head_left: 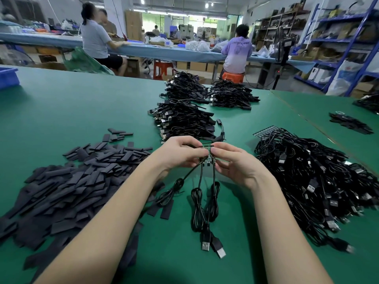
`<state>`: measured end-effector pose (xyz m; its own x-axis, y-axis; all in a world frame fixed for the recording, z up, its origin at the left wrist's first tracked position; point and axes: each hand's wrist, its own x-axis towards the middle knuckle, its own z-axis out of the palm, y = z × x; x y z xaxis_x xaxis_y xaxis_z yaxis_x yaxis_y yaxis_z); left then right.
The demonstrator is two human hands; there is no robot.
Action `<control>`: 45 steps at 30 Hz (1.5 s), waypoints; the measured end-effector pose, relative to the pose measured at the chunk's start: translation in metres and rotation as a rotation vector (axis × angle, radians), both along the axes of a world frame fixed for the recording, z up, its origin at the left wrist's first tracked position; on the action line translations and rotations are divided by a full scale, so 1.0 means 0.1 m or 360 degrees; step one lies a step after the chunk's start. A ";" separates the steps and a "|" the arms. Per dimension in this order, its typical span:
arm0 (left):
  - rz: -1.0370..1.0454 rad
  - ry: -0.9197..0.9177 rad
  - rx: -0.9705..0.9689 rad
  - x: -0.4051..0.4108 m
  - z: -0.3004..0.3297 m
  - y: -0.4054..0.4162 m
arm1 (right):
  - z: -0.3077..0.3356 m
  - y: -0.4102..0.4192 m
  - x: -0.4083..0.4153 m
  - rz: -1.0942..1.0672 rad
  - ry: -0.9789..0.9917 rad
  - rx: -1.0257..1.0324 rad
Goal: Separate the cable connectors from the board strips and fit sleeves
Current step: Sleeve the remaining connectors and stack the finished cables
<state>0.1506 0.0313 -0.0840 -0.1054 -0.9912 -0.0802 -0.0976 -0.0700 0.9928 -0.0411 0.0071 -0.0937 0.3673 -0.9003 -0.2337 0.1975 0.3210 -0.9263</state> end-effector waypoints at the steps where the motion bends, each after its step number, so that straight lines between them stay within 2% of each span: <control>1: -0.0017 0.0029 0.0005 0.00 -0.01 0.00 | 0.00 0.00 0.01 0.0000 -0.0016 0.0009; 6: 0.0057 0.0173 0.0032 -0.01 -0.13 -0.03 | -0.03 0.00 0.07 -0.0010 -0.0024 0.0048; 13: -0.0021 0.0310 0.0021 -0.03 -0.16 -0.04 | -0.02 0.01 0.10 -0.0018 -0.0069 0.0001; 17: -0.0099 0.0506 0.0132 -0.02 -0.14 -0.03 | -0.01 0.03 0.12 -0.0018 -0.0182 0.0145; 21: -0.0204 0.0835 0.0218 -0.04 -0.15 -0.02 | -0.03 0.05 0.14 -0.0015 -0.0461 0.0329; 23: -0.0097 0.0855 0.0196 -0.05 -0.16 -0.04 | -0.01 0.06 0.13 0.0002 -0.0387 0.0287; 24: 0.0020 0.0709 0.0143 -0.05 -0.18 -0.05 | 0.01 0.06 0.11 -0.0003 -0.0274 0.0221; 28: 0.0469 -0.0418 -0.0163 0.02 -0.29 -0.06 | 0.11 0.03 -0.04 -0.0180 0.0118 -0.0026; 30: 0.0490 -0.0715 -0.0223 0.03 -0.30 -0.06 | 0.18 0.03 -0.11 -0.0292 0.0248 -0.0135; 32: 0.0486 -0.0931 -0.0313 0.00 -0.31 -0.04 | 0.25 0.03 -0.13 -0.0333 0.0197 -0.0162; 35: 0.0523 -0.1178 -0.0621 -0.05 -0.28 -0.02 | 0.29 0.04 -0.11 -0.0360 0.0176 -0.0180; 36: 0.0506 -0.1127 -0.0709 -0.08 -0.24 -0.01 | 0.30 0.04 -0.10 -0.0393 0.0196 -0.0205; 37: 0.0442 -0.0945 -0.0728 -0.11 -0.21 0.00 | 0.32 0.04 -0.08 -0.0425 0.0170 -0.0224; 40: 0.0048 0.0004 -0.0395 -0.28 -0.09 0.06 | 0.40 0.05 -0.04 -0.0457 0.0017 -0.0234; 41: -0.0005 0.0198 -0.0328 -0.32 -0.08 0.07 | 0.41 0.04 -0.01 -0.0455 0.0045 -0.0243; 45: 0.0099 0.0517 -0.0137 -0.42 -0.13 0.09 | 0.41 0.09 0.12 -0.0448 0.0350 -0.0324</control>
